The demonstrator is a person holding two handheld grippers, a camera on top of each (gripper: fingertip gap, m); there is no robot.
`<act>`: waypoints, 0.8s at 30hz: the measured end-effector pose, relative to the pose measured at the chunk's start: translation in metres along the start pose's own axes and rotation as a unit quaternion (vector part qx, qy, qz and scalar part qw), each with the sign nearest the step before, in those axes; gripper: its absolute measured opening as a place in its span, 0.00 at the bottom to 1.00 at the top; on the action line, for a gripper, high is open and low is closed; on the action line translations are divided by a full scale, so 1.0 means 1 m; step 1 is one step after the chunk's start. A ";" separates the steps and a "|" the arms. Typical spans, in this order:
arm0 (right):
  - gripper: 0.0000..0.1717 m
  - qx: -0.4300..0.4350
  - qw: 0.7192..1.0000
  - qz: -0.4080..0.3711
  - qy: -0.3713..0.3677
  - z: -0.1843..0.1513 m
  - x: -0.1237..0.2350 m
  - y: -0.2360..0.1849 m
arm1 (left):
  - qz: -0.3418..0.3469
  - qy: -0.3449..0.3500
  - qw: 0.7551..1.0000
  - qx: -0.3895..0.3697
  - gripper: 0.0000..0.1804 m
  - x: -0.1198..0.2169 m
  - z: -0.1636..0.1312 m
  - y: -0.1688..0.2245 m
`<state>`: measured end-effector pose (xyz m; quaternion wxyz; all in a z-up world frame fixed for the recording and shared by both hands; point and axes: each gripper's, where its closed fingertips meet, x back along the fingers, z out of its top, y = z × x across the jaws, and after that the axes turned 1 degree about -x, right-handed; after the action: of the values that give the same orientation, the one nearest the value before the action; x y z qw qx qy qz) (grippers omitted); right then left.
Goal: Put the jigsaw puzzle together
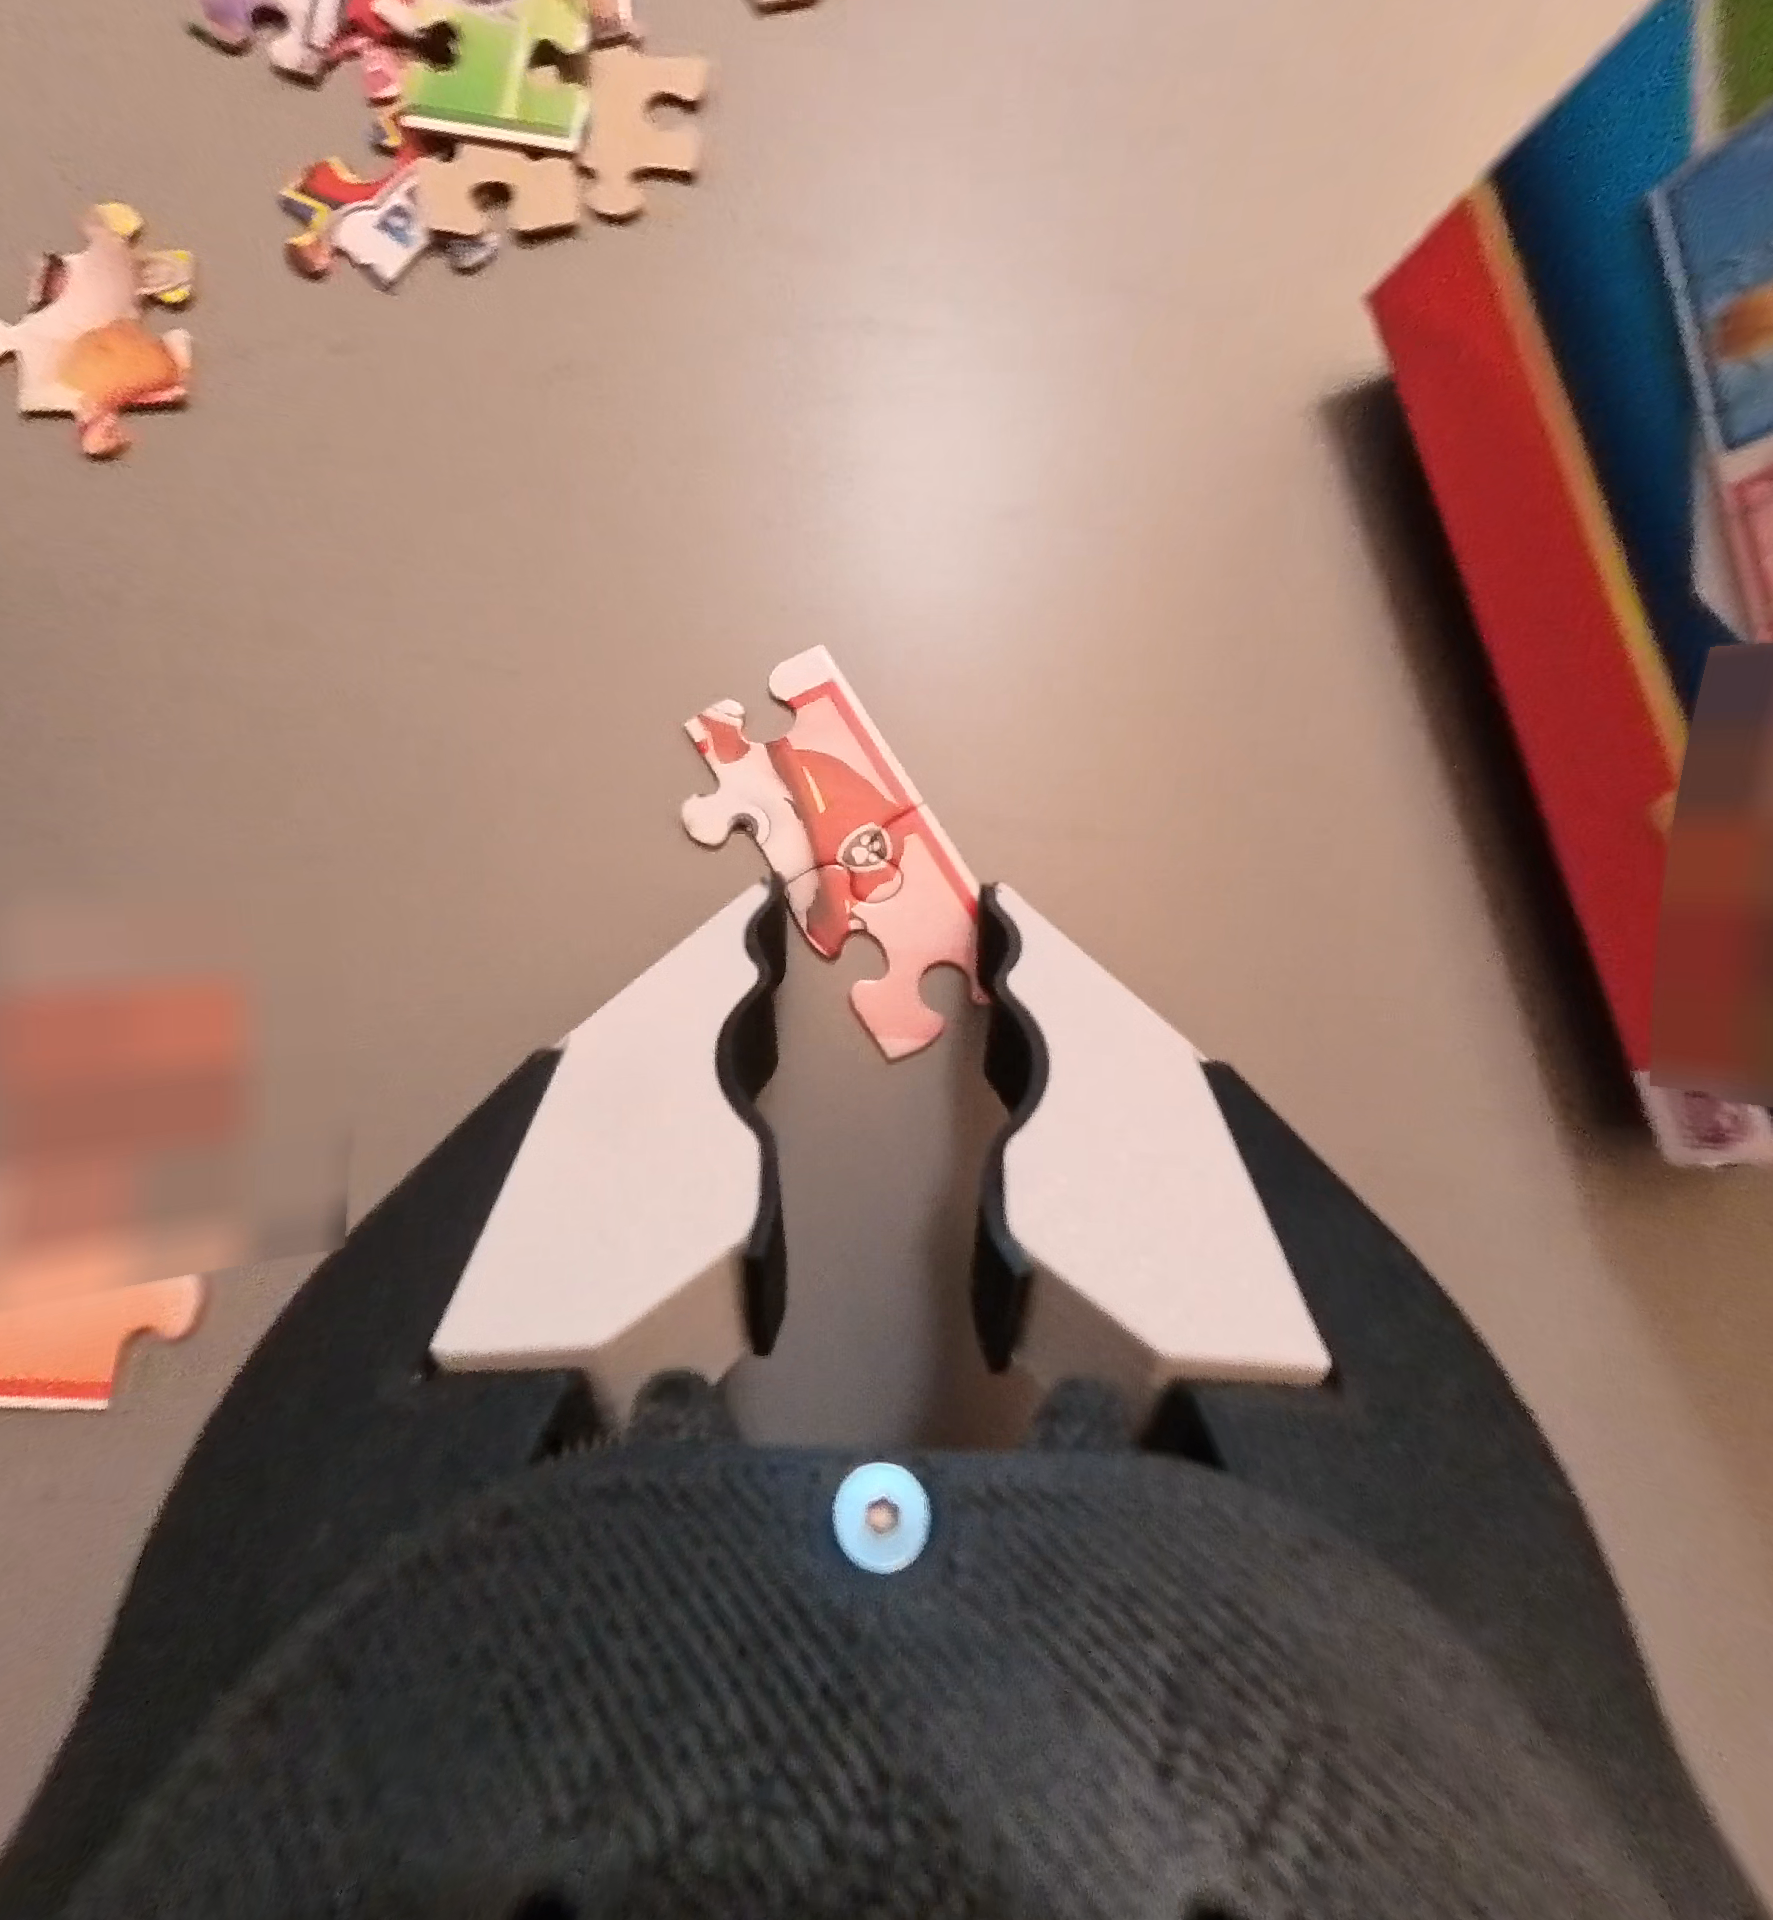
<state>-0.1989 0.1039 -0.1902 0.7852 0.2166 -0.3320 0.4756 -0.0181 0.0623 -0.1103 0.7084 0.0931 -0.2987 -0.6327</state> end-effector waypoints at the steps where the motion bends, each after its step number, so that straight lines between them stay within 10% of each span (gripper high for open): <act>1: 0.20 -0.002 1.000 0.001 0.003 0.000 0.000 0.007 | 0.003 -0.002 1.000 -0.008 0.15 0.001 0.000 -0.001; 15: 0.10 -0.071 0.987 -0.147 0.001 -0.008 0.008 0.050 | 0.030 0.043 0.999 0.007 0.15 0.042 0.043 -0.040; 24: 0.18 -0.231 0.969 -0.064 0.054 -0.006 0.009 0.037 | 0.246 0.135 0.959 -0.039 0.15 0.151 0.126 -0.123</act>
<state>-0.2267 0.1298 -0.1866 0.8595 0.0240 -0.3752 0.3462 -0.1867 -0.0731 -0.0258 0.8788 0.0734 -0.1895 -0.4317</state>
